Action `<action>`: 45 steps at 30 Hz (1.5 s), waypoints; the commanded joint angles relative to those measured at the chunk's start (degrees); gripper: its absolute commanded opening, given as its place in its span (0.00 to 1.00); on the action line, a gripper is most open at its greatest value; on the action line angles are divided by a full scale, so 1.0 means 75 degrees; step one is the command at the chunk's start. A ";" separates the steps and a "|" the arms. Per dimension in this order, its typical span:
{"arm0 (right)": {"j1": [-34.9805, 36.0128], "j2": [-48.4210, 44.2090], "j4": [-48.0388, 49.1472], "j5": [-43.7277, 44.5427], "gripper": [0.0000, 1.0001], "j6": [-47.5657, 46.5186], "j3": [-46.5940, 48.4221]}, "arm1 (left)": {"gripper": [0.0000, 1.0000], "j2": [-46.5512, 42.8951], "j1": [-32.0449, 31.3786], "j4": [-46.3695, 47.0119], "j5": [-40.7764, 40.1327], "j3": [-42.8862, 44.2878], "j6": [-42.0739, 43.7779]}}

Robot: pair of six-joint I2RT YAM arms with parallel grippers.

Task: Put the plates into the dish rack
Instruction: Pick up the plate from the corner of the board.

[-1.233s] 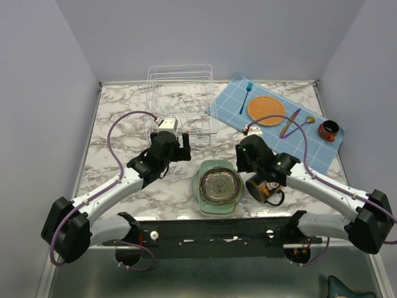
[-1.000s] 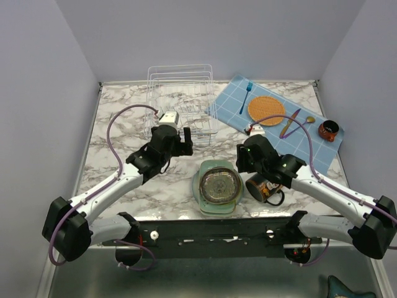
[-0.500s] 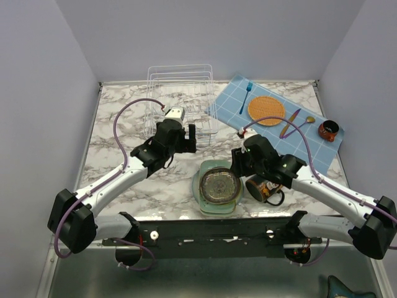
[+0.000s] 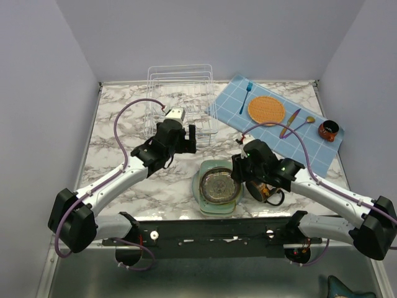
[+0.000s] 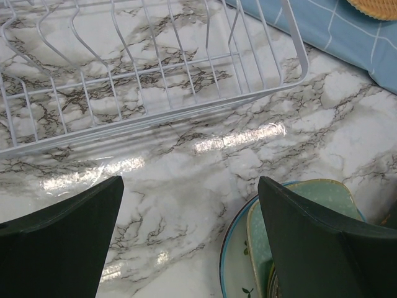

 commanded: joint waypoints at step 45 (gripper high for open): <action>0.0054 -0.0613 0.0011 0.0376 0.01 0.0166 0.0109 | 0.99 -0.0341 -0.0087 -0.0207 -0.0149 -0.0249 -0.0350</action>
